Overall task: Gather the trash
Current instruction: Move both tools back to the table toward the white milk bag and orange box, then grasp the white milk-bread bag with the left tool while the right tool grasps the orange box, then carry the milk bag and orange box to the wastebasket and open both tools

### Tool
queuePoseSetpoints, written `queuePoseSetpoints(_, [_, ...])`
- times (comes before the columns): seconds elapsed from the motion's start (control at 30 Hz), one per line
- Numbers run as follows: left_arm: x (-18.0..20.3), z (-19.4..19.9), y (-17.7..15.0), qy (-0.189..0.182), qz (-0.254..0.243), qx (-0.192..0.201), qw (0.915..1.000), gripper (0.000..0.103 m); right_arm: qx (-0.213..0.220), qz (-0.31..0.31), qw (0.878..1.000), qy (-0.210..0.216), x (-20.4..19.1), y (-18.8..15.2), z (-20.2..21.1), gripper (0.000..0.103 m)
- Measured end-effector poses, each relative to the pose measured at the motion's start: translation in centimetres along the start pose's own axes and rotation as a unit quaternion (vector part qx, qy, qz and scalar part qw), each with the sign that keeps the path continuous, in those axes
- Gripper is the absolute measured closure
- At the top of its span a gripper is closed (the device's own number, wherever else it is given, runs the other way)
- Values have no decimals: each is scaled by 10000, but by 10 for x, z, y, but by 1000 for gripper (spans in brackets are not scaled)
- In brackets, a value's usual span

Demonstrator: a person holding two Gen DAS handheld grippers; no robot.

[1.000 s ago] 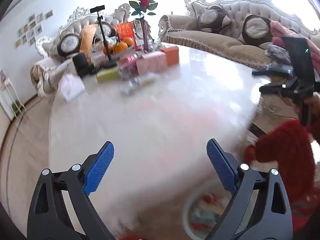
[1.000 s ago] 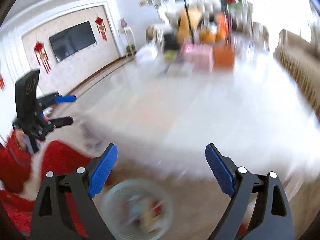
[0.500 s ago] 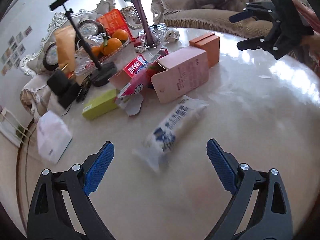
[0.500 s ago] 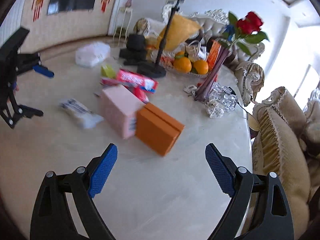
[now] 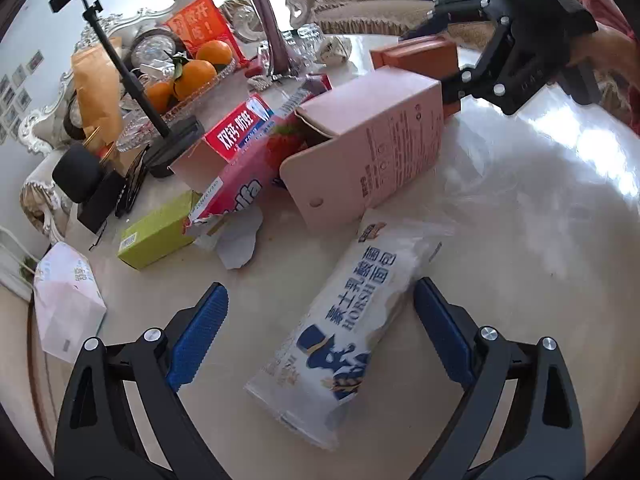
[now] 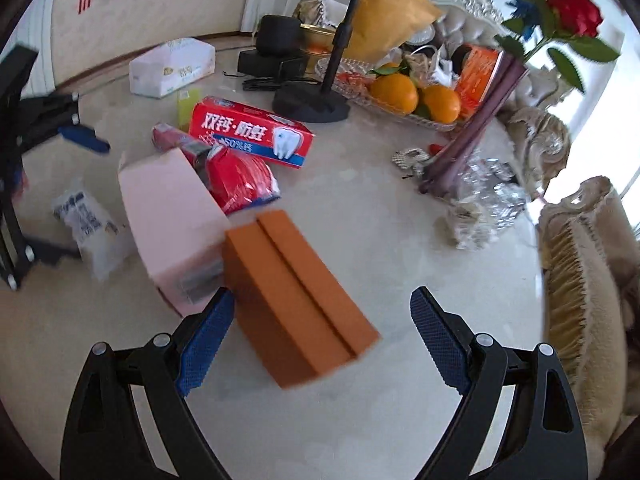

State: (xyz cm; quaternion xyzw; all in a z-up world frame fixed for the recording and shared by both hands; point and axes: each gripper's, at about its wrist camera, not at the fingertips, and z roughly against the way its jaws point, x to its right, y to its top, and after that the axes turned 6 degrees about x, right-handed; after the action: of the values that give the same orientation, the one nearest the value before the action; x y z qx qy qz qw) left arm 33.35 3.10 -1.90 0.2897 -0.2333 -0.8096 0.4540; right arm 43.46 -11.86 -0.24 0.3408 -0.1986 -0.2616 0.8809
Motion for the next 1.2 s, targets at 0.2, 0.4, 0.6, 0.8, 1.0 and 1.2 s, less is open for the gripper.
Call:
queuePoseSetpoints(0.2, [-1, 4, -3, -210, 720, -150, 9971, 63, -463, -548, 9972, 223, -14, -12, -3, 65])
queuePoseSetpoints(0.4, [16, 23, -14, -332, 1034, -27, 9941, 70, -225, -1579, 9868, 285, -27, -42, 29, 74])
queuePoseSetpoints(0.6, [33, 61, -33, -679, 1546, 303, 9852, 71, 165, -2316, 9723, 268, -53, -65, 72, 75])
queuePoseSetpoints(0.8, [61, 149, -82, -863, 1794, 732, 9772, 71, 970, -2785, 9528, 718, -101, -91, 153, 74])
queuePoseSetpoints(1.0, [118, 230, -158, -1173, 1783, 709, 9744, 71, 1213, -2827, 9424, 1316, -191, -134, 218, 75])
queuePoseSetpoints(1.2, [177, 252, -239, -1634, 2317, 275, 9586, 71, 727, -3241, 9265, 1769, -274, -197, 226, 74])
